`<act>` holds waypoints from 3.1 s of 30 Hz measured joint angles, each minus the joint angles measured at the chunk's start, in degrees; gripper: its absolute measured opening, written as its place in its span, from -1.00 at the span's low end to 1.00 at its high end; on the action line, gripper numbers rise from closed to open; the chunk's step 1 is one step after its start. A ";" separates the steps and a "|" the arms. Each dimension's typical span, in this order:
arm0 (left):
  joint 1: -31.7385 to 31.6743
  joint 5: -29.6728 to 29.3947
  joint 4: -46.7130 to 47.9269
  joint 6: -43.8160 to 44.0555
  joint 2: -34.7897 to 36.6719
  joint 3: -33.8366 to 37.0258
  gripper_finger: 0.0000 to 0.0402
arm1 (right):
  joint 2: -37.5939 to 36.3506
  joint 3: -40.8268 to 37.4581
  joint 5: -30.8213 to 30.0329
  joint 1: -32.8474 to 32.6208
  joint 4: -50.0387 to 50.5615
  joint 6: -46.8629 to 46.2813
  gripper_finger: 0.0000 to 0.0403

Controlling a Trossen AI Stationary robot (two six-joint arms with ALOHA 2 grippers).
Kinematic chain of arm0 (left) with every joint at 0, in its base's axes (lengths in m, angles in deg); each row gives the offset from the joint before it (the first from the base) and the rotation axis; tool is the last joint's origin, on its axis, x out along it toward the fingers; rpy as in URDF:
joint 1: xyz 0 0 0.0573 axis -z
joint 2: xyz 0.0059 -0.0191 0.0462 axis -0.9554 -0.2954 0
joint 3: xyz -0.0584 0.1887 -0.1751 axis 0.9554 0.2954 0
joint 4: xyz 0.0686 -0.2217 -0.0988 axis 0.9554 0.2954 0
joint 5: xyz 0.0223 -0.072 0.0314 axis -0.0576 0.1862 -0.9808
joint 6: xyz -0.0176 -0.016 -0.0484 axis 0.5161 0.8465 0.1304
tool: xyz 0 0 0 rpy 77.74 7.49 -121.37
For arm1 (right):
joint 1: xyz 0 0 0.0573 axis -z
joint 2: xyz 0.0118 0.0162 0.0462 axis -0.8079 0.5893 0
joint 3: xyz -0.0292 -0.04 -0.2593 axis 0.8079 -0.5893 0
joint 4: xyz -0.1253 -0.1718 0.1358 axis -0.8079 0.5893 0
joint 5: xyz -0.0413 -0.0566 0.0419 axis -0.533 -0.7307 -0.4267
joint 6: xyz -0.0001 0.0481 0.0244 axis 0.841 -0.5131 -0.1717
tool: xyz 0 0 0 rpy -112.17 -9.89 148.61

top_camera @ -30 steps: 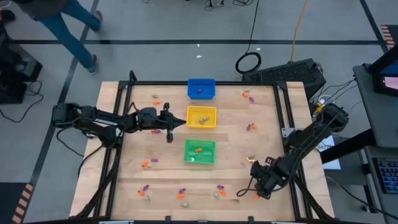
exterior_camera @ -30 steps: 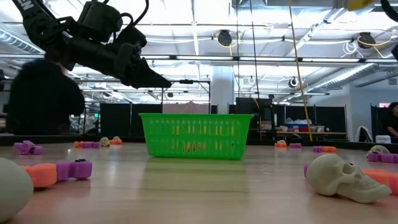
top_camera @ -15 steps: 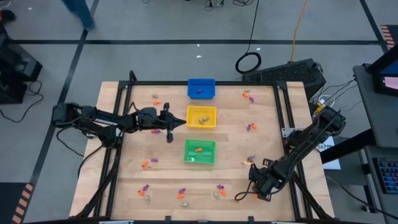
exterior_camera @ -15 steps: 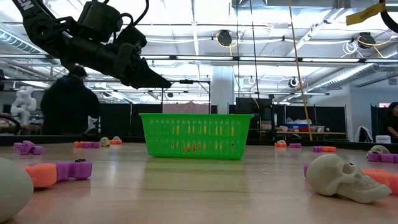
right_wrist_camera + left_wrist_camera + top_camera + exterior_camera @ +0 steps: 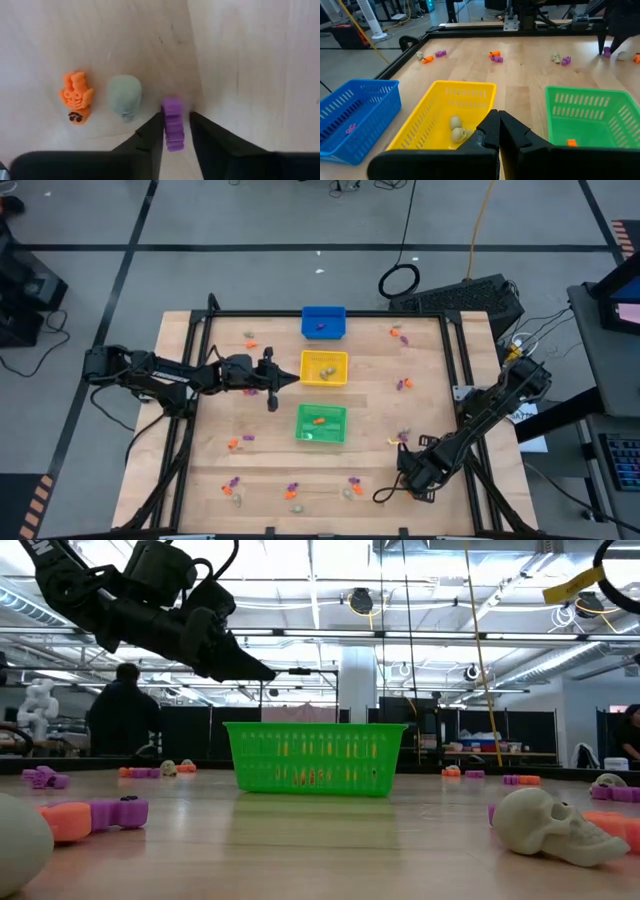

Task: Sort Halloween decoration
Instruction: Put the purple skeleton toy into the blue bin, then put the orange skeleton toy into the green bin

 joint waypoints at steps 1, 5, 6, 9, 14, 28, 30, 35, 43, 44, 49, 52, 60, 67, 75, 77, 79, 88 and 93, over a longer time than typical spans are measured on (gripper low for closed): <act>0.00 -0.02 -0.02 0.00 0.00 0.00 -1.00 | -0.42 -0.04 0.38 0.28 0.05 0.47 -0.67; 0.00 -0.02 -0.04 0.00 0.00 0.00 -1.00 | -2.35 -0.35 1.09 1.51 0.55 2.18 -0.92; -0.02 -0.02 -0.12 0.02 0.00 0.00 -1.00 | -2.95 -0.37 0.86 1.85 0.60 2.56 -0.94; -0.17 -0.02 -1.28 1.97 -0.02 0.00 -1.00 | -5.07 -0.35 0.32 3.38 0.79 2.85 -0.90; 0.69 0.09 -2.89 3.57 -0.02 -0.04 -1.00 | -9.87 0.87 -0.12 7.12 2.06 5.42 -0.92; 3.72 -0.46 -3.17 6.29 -0.02 -0.04 -1.00 | -14.34 7.37 -21.08 34.57 -3.50 38.51 -0.95; 4.32 -0.50 -3.25 6.17 -0.02 -0.04 -1.00 | -13.01 7.34 -21.59 39.72 -8.19 42.96 -0.95; 5.31 -0.58 -3.28 5.95 -0.02 -0.04 -1.00 | -9.67 7.50 -19.80 52.08 -19.81 53.97 -0.95; 5.57 -3.07 -3.19 6.40 -0.02 -0.02 -1.00 | 2.14 18.29 -14.85 66.23 -25.47 66.33 -0.95; 5.57 -3.20 -3.19 6.40 -0.02 -0.02 -1.00 | 3.99 20.47 -13.61 67.43 -25.44 67.56 -0.95; 5.57 -3.34 -3.28 6.38 -0.02 -0.02 -1.00 | 13.43 31.34 -9.26 72.78 -24.60 71.66 -0.95; 5.57 -3.34 -3.28 6.38 -0.02 -0.02 -1.00 | 18.64 36.95 -6.80 75.20 -21.72 72.88 -0.95; 5.57 -3.34 -3.16 6.40 -0.02 0.00 -1.00 | 27.99 44.34 -3.81 79.72 -20.25 73.98 -0.95; 5.57 -3.34 -3.00 6.38 -0.02 0.00 -1.00 | 31.82 45.27 -0.41 81.98 -20.00 72.63 -0.94; 5.57 -3.34 -2.47 6.15 -0.02 0.00 -1.00 | 31.74 45.27 -0.75 81.71 -20.92 72.51 -0.60; 5.57 -3.34 -1.58 6.16 -0.02 0.00 -1.00 | 31.29 45.27 -0.90 81.48 -20.70 72.48 -0.46; 5.57 -3.33 -0.76 6.19 -0.02 0.00 -1.00 | 30.65 45.27 -1.92 81.19 -20.63 72.01 -0.35; 7.74 -2.88 2.63 5.40 1.56 -0.07 -1.00 | 21.22 40.93 -3.66 78.29 -24.35 69.45 -0.77; 11.67 -2.93 8.92 4.55 4.05 -0.13 -1.00 | 13.78 28.32 -3.69 74.98 -37.33 67.08 -0.95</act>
